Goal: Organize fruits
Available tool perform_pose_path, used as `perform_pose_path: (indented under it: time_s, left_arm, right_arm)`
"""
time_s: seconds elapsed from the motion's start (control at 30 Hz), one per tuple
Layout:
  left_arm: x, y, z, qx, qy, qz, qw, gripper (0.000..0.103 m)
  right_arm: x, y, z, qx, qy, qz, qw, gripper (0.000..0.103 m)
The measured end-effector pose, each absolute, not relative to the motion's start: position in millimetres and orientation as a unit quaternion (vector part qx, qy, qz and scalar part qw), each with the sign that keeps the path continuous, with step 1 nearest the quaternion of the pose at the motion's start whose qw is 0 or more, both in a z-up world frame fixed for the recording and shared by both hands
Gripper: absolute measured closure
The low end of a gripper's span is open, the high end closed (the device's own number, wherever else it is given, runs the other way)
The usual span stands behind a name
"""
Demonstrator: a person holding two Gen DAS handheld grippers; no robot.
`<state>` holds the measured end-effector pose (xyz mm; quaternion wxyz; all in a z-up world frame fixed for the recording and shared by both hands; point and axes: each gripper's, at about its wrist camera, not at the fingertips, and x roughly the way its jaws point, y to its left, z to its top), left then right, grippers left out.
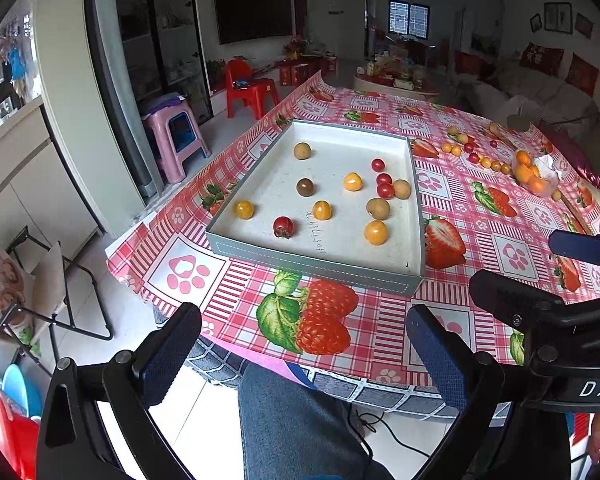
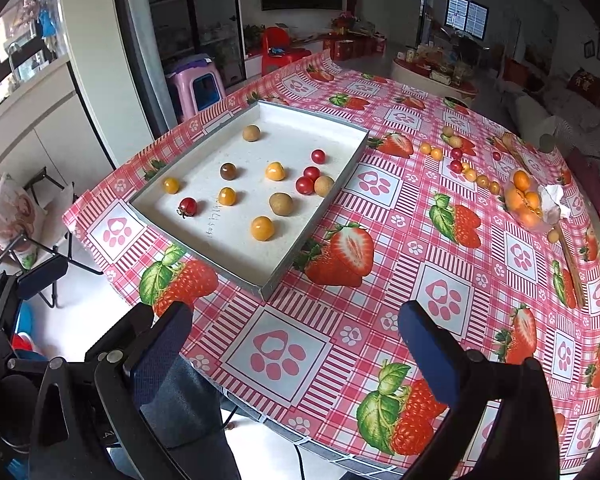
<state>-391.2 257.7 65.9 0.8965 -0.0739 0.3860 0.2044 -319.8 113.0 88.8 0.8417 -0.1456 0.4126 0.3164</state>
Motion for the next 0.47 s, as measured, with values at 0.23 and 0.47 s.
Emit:
perform_pose_path:
  time_s: [0.23,0.47]
  left_arm:
    - [-388.6,253.0,67.6,-0.065,0.387,0.207,0.896,0.000]
    - [-388.9,244.7,69.4,-0.042,0.375,0.210,0.902,0.000]
  right_arm:
    - [-319.8,109.1,89.5,-0.142,0.413,0.316,0.842,0.000]
    - [-319.5,105.0,89.1,-0.136,0.416,0.320,0.840,0.000]
